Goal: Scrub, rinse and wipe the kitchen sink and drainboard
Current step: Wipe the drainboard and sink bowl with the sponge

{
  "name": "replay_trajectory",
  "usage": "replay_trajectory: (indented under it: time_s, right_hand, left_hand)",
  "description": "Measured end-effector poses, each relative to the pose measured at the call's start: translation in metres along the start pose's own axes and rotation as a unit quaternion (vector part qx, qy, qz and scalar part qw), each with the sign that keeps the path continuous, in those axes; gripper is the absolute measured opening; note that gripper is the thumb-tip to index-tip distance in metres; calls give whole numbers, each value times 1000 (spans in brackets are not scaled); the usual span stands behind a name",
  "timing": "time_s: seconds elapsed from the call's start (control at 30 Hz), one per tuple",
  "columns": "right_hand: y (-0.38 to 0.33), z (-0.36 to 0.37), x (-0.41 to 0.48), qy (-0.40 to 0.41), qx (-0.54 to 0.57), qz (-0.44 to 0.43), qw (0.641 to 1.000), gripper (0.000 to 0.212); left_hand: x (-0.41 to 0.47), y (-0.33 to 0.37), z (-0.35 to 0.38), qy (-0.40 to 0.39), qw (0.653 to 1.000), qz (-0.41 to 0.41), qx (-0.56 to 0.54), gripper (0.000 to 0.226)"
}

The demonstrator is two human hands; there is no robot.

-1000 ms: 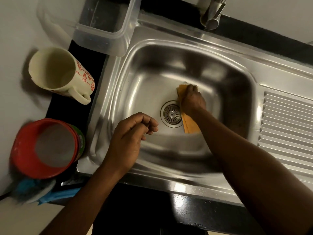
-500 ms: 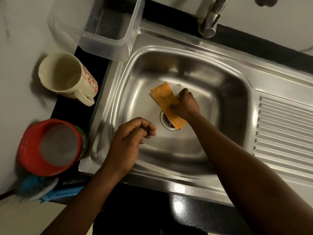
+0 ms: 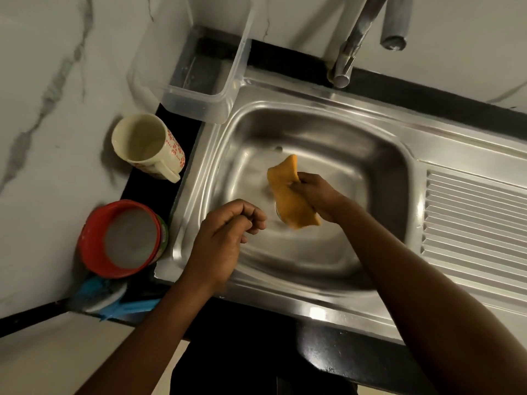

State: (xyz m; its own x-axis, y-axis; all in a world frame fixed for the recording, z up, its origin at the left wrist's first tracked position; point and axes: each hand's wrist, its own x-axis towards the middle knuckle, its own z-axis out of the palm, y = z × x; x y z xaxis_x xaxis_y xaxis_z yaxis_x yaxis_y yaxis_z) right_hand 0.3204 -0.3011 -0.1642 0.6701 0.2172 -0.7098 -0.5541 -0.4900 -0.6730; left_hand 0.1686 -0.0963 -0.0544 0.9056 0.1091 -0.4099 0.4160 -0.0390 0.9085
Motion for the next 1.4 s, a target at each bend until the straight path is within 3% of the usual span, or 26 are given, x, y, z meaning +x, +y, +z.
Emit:
replay_trajectory:
  time_s: [0.27,0.57,0.8,1.07,1.27,1.4]
  right_hand:
    - [-45,-25,-102,-109,281,-66,951,52]
    - [-143,-25,-148,-236,390,-179,872,47]
    - [-230,-7,-119,-238,417,-214,851,58]
    - [-304,33,-44,-164,366,-184,897,62]
    - [-321,63,-3,-86,298,-129,942,38]
    - [-319,82,10,-64,259,-91,960,35]
  left_hand:
    - [-16,32,-5,9,1000,20,12,27]
    - [-23,72,-26,72,995,64,-29,25]
    - [-17,90,-37,105,989,88,-63,25]
    - [-10,89,-61,127,984,81,-96,24]
    - [-8,84,-76,128,983,79,-105,26]
    - [-3,81,-77,110,985,71,-109,26]
